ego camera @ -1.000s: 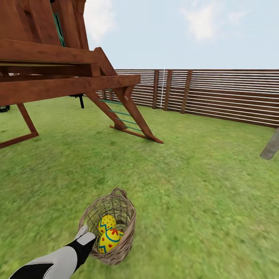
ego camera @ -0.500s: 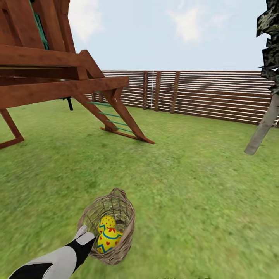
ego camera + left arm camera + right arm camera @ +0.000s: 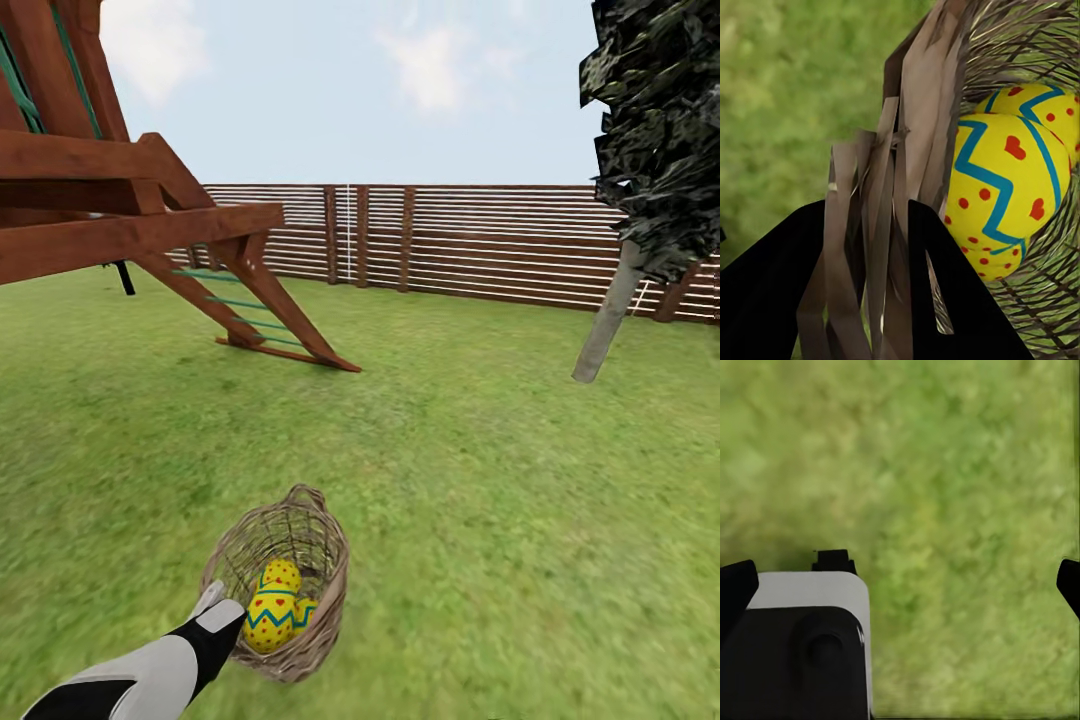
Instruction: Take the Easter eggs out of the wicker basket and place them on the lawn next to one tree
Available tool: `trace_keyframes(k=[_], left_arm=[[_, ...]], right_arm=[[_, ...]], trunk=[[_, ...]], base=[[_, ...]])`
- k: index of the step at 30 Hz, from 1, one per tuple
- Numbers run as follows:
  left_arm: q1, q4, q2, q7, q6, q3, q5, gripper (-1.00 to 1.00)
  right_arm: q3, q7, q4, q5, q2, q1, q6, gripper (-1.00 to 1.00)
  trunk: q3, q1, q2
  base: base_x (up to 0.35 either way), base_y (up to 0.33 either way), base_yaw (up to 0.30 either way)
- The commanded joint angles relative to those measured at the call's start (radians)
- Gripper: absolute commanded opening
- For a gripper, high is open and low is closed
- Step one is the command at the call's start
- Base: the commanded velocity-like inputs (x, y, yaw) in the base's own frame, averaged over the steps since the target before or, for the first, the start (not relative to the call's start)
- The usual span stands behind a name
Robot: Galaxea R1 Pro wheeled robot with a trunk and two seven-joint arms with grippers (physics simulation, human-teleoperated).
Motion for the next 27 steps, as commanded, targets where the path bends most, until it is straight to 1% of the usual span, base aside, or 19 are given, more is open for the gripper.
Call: trace_keyframes(k=[1,27], left_arm=[[0.000,-0.002,0.000,0.002,-0.003,0.005,-0.003,-1.00],[0.000,-0.002,-0.002,0.002,-0.003,0.004,-0.004,-1.00]], right_arm=[[0.002,-0.004,0.004,0.003,0.000,-0.001,-0.005,1.00],[0.002,-0.004,0.005,0.001,0.002,-0.001,-0.005,1.00]], trunk=[[0.003,-0.004,0.006],[0.096,-0.103,0.188]], base=[[0.000,0.000,-0.281],[0.000,0.000,-0.281]])
